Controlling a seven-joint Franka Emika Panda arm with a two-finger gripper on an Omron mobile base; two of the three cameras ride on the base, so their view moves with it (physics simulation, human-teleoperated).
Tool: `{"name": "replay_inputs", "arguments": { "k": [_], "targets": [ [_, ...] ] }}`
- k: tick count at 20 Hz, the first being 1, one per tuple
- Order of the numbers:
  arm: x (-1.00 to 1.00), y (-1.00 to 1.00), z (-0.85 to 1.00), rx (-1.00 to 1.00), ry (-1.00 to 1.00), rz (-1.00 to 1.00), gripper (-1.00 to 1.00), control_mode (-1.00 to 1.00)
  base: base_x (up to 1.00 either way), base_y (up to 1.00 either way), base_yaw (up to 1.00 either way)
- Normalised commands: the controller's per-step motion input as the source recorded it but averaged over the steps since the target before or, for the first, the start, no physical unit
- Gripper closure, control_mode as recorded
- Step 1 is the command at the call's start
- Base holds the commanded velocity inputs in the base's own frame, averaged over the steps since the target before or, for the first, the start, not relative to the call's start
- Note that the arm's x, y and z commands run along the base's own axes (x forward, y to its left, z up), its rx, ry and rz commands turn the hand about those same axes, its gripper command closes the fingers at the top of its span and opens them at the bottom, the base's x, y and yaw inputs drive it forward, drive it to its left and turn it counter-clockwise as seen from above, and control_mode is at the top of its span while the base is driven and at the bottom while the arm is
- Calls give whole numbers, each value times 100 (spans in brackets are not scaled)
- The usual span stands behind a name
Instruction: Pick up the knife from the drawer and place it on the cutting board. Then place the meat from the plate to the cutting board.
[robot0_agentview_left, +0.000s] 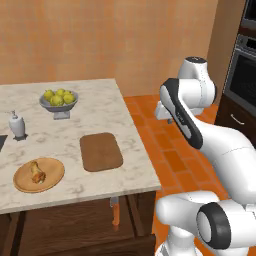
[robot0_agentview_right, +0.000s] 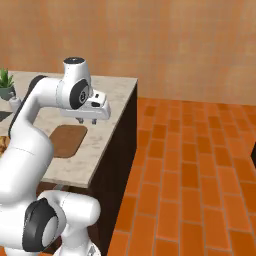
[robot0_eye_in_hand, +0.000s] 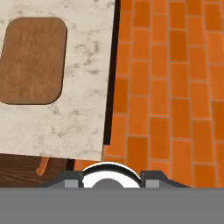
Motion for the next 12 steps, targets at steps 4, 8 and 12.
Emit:
{"name": "replay_inputs", "arguments": {
  "k": [4,8,12],
  "targets": [
    [0,0,0,0,0,0,-100,100,-62,15,0],
    [0,0,0,0,0,0,-100,100,-91,93,18],
    [0,0,0,0,0,0,-100,100,-8,96,6]
  ]
}}
